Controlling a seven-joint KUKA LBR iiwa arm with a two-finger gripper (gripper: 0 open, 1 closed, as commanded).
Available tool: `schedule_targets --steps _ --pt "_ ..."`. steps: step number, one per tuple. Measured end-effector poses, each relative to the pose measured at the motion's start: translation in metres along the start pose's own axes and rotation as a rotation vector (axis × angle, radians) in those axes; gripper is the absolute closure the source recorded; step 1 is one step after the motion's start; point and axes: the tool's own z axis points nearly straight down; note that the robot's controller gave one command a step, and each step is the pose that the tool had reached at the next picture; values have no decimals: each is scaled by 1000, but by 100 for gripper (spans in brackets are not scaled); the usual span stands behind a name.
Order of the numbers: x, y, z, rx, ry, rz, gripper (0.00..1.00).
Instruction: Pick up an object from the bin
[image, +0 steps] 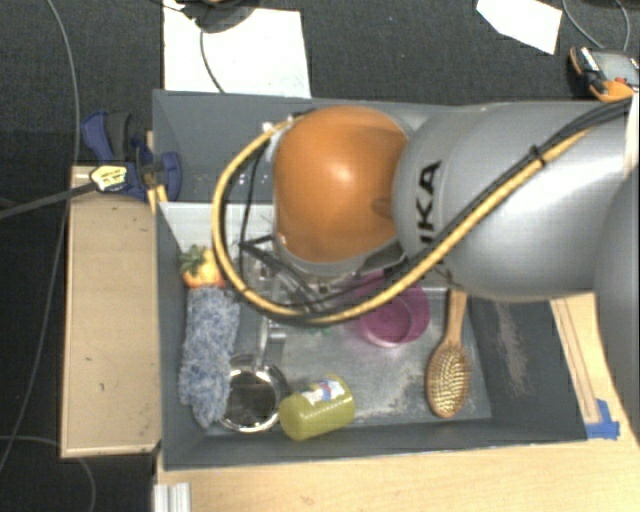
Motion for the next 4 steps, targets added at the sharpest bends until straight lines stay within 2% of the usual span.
schedule_targets --steps 1,2,3,4 --pt "-28 16 95 -1 -3 -291 0" --pt "-47 28 77 -2 -11 -434 0" --pt "-50 29 116 -1 1 -912 0" --pt "-49 24 169 4 -9 -924 0"
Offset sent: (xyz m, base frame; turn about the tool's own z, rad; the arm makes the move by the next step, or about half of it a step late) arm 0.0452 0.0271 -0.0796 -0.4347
